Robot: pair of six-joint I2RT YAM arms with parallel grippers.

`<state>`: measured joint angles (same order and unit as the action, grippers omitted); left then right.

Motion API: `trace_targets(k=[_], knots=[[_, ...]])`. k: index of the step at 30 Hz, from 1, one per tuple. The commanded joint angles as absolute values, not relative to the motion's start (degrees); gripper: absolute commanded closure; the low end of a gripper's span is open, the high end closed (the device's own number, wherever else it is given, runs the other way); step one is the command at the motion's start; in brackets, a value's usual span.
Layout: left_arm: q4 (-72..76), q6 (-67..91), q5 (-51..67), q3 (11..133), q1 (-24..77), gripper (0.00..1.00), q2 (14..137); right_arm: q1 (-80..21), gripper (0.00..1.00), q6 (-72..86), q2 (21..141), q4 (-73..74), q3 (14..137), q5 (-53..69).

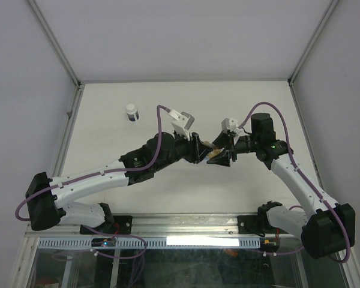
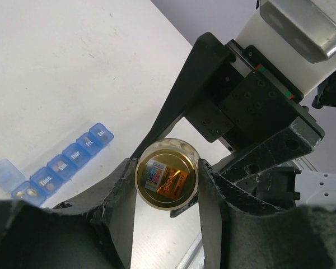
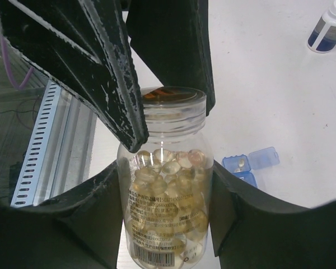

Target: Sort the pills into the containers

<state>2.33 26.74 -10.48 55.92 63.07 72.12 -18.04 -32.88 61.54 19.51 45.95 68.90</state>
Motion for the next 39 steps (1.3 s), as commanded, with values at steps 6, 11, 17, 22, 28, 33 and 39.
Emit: trace_targets(k=[6,11,17,22,28,33,39], knots=[[1.84,10.65,7.08,59.06,63.81,0.82,71.73,-17.75,1.0,-32.61,61.0,17.49,47.55,69.7],[-6.64,-18.09,28.57,59.63,63.68,0.78,72.22,-17.76,1.0,-32.52,60.82,17.45,47.56,69.78],[-13.87,-30.7,33.06,64.55,60.05,0.57,74.85,-17.7,1.0,-32.52,60.66,17.4,47.55,69.7],[-5.07,-22.77,26.09,63.1,58.62,0.2,71.66,-17.67,1.0,-32.59,60.48,17.44,47.59,69.79],[11.48,-7.27,15.19,52.78,58.54,0.01,61.72,-17.67,1.0,-32.61,60.42,17.49,47.56,69.94],[19.3,8.69,6.97,47.25,58.51,0.01,58.47,-17.67,1.0,-32.61,60.56,17.47,47.56,69.93],[12.92,18.68,0.8,52.13,59.33,0.09,63.29,-17.67,1.0,-32.5,60.56,17.36,47.54,69.87]])
